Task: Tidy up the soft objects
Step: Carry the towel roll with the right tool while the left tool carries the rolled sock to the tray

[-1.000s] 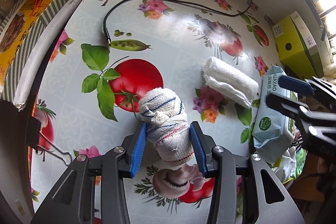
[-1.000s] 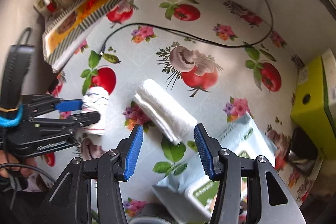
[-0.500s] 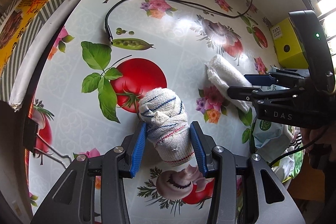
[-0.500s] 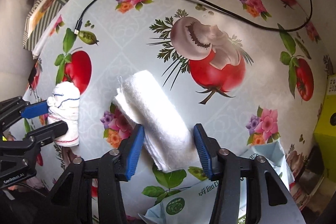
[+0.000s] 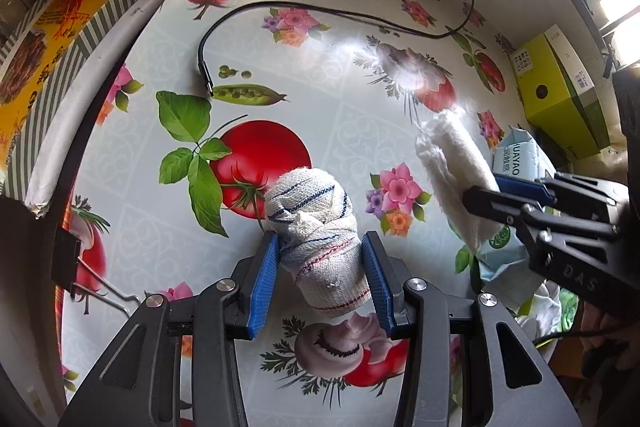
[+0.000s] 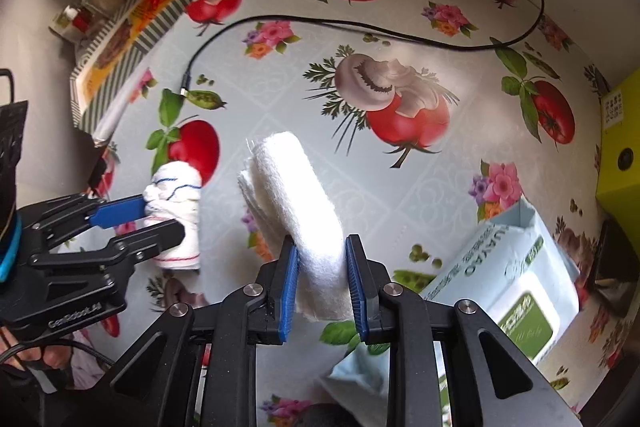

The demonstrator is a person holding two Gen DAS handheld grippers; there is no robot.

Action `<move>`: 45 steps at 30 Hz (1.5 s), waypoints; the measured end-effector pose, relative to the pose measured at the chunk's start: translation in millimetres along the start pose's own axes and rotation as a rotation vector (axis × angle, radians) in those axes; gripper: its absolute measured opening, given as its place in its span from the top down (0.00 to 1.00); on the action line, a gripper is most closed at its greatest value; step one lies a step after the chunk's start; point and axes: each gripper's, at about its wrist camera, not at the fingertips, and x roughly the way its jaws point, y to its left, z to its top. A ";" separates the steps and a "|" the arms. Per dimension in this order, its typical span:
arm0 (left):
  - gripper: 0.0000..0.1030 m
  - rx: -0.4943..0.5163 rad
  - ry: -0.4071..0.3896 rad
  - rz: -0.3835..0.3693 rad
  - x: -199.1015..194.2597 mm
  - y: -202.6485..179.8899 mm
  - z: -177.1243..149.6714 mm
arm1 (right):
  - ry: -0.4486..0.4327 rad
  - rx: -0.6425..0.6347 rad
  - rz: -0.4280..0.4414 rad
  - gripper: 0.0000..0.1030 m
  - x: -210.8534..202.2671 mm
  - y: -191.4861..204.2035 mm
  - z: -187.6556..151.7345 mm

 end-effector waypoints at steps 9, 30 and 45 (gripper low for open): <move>0.58 0.041 -0.047 -0.001 -29.6 -14.2 -1.1 | -0.095 0.052 0.032 0.78 -40.8 14.9 -21.9; 0.58 0.201 -0.070 -0.040 -80.4 -67.7 -48.0 | -0.213 0.164 0.040 0.78 -105.3 19.6 -109.2; 0.58 0.270 -0.068 -0.055 -95.1 -88.4 -69.6 | -0.250 0.215 0.043 0.78 -120.8 20.8 -146.0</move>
